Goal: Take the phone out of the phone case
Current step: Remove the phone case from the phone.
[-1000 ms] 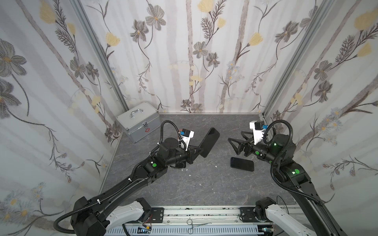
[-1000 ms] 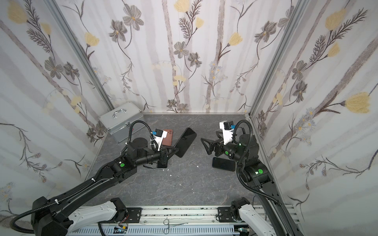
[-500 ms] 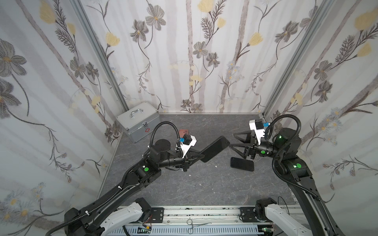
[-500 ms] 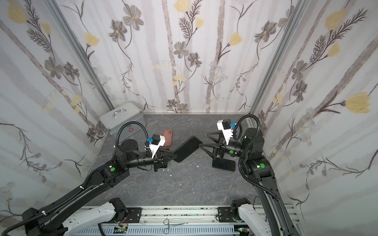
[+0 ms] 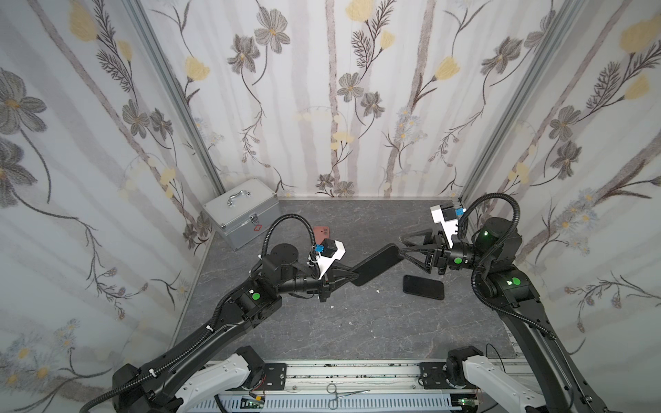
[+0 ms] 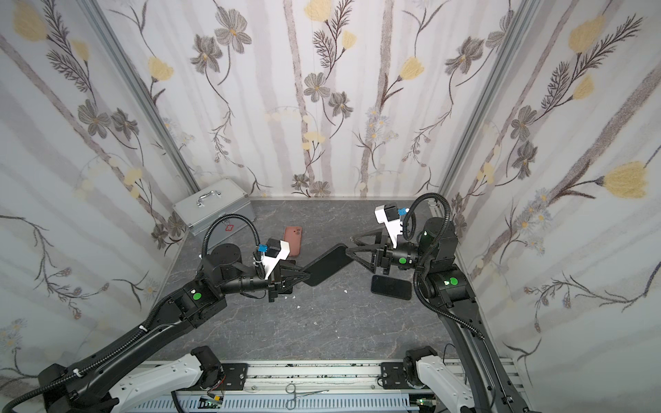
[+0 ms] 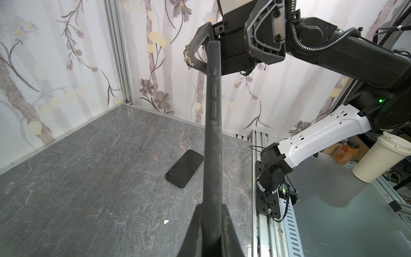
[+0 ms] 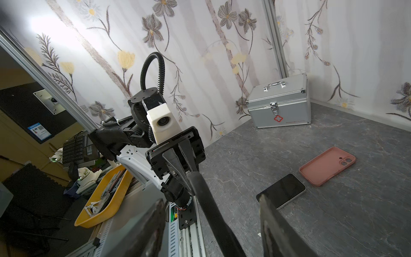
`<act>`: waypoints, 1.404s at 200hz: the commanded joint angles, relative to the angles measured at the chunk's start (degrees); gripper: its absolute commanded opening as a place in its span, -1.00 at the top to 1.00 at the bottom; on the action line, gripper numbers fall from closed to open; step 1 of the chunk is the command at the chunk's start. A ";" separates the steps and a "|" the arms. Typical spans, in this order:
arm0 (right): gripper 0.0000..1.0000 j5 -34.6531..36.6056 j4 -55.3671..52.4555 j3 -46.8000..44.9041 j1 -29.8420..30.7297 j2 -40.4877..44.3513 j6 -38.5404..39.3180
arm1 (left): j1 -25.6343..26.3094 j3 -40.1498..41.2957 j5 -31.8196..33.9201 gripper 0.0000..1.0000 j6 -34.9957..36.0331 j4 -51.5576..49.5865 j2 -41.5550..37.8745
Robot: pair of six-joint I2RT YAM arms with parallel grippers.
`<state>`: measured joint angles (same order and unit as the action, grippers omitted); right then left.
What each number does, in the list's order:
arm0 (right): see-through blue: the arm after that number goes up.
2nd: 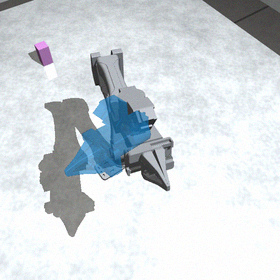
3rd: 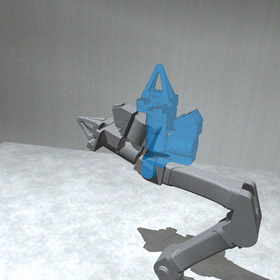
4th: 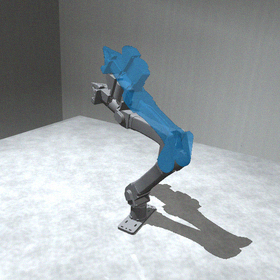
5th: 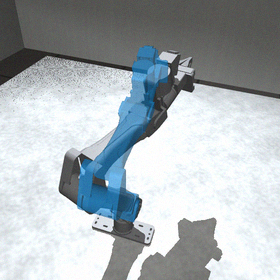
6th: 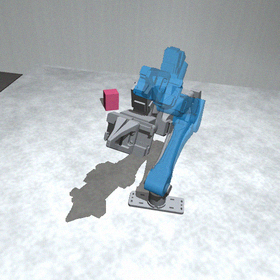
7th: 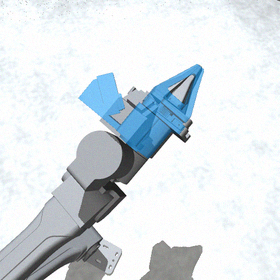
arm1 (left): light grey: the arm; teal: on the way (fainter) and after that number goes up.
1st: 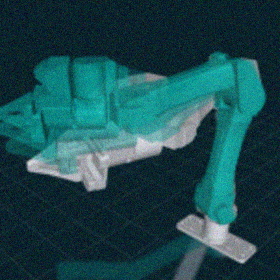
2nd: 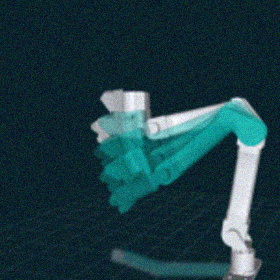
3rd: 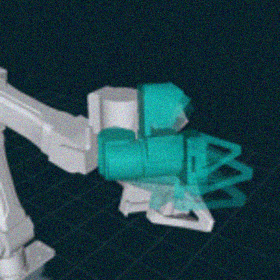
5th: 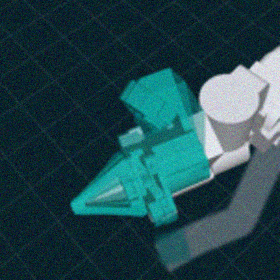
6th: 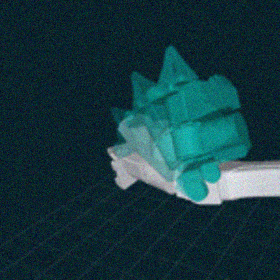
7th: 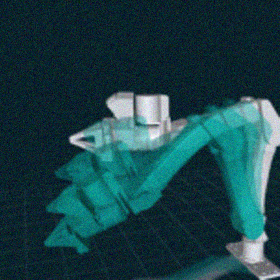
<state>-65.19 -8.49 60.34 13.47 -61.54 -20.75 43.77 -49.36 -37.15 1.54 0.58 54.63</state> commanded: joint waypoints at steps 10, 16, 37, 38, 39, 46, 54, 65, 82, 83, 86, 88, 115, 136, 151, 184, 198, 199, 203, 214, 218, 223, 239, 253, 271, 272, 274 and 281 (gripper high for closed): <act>-0.18 -1.34 3.10 0.47 0.74 -0.77 -3.39 | -0.22 -0.97 -0.89 1.00 1.44 2.68 0.54; -0.14 -1.26 2.89 0.61 0.76 -1.07 -3.56 | -0.26 -0.84 -0.53 1.00 1.63 2.75 0.41; -0.04 -1.77 3.41 0.92 1.18 -1.94 -4.85 | -0.26 -0.54 -0.69 1.00 3.10 2.62 -0.54; -0.04 -1.87 3.40 0.96 1.19 -1.93 -4.88 | -0.26 -0.55 -0.71 1.00 3.15 2.65 -0.60; -0.03 -1.87 3.44 0.99 1.24 -1.92 -4.94 | -0.26 -0.55 -0.64 1.00 3.18 2.66 -0.63; -0.02 -2.28 3.61 0.97 1.45 -2.16 -5.21 | -0.26 -0.59 -0.60 1.00 3.51 2.67 -0.92; 0.00 -2.66 3.66 0.99 1.74 -2.30 -5.38 | -0.24 -0.70 -0.60 1.00 3.90 2.59 -1.15; 0.02 -3.01 3.88 1.00 2.03 -2.47 -5.85 | -0.35 -0.86 -0.73 1.00 4.30 2.39 -1.20; 0.05 -3.46 4.98 1.01 2.65 -2.56 -7.04 | -0.31 -1.07 -1.00 1.00 4.61 2.24 -1.02; 0.05 -3.46 5.15 1.01 2.63 -2.59 -7.16 | -0.28 -1.08 -1.00 1.00 4.66 2.19 -1.02; 0.05 -3.45 5.26 1.00 2.73 -2.62 -7.38 | -0.27 -1.14 -1.05 1.00 4.69 2.15 -0.94; 0.05 -3.48 5.51 1.07 2.82 -2.62 -7.51 | -0.29 -1.16 -1.08 1.00 4.79 2.15 -0.91; 0.06 -3.63 6.56 1.35 3.60 -2.87 -8.68 | -0.26 -1.53 -1.15 1.00 5.38 1.88 -0.45; 0.08 -3.47 6.39 1.29 4.09 -3.06 -8.76 | -0.25 -2.05 -1.34 1.00 5.70 1.68 -0.23; 0.11 -3.29 6.21 1.21 4.41 -3.08 -8.60 | -0.20 -2.23 -1.24 1.00 5.85 1.53 -0.27; 0.21 -2.58 4.83 1.10 4.72 -3.62 -8.12 | -0.26 -2.32 -1.23 1.00 6.02 1.35 -0.47; 0.27 -2.23 4.63 1.14 4.93 -3.84 -8.16 | -0.24 -2.34 -1.19 1.00 6.11 1.24 -0.56; 0.27 -2.23 4.58 1.17 4.96 -3.85 -8.16 | -0.25 -2.33 -1.22 1.00 6.19 1.21 -0.57; 0.28 -2.13 4.54 1.19 4.96 -3.98 -8.18 | -0.26 -2.34 -1.22 1.00 6.25 1.18 -0.58; 0.31 -1.98 4.46 1.23 5.16 -4.00 -8.22 | -0.26 -2.39 -1.05 1.00 6.41 1.10 -0.66; 0.32 -1.97 4.46 1.19 5.28 -4.09 -8.24 | -0.26 -2.40 -0.97 1.00 6.44 1.10 -0.67; 0.33 -1.86 4.37 1.23 5.30 -4.04 -8.25 | -0.26 -2.47 -0.90 1.00 6.48 1.09 -0.67; 0.39 -1.62 4.10 1.17 5.62 -4.18 -8.25 | -0.26 -2.58 -0.63 1.00 6.85 1.01 -0.75; 0.44 -1.53 3.76 1.10 5.84 -4.31 -8.25 | -0.27 -2.83 -0.09 1.00 7.31 0.94 -0.66; 0.48 -1.26 3.35 0.95 6.31 -4.32 -8.67 | -0.24 -3.34 0.89 1.00 8.27 0.76 -0.58; 0.48 -1.26 3.28 0.93 6.31 -4.31 -8.63 | -0.25 -3.36 0.91 1.00 8.33 0.75 -0.58; 0.49 -1.26 3.23 0.93 6.37 -4.36 -8.65 | -0.22 -3.41 1.00 1.00 8.46 0.74 -0.58; 0.50 -1.53 3.24 0.76 6.56 -4.32 -8.80 | -0.26 -3.62 1.34 1.00 8.88 0.71 -0.58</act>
<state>-67.09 -4.62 61.21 19.42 -65.54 -28.45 43.55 -51.51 -38.02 7.16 -4.16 54.19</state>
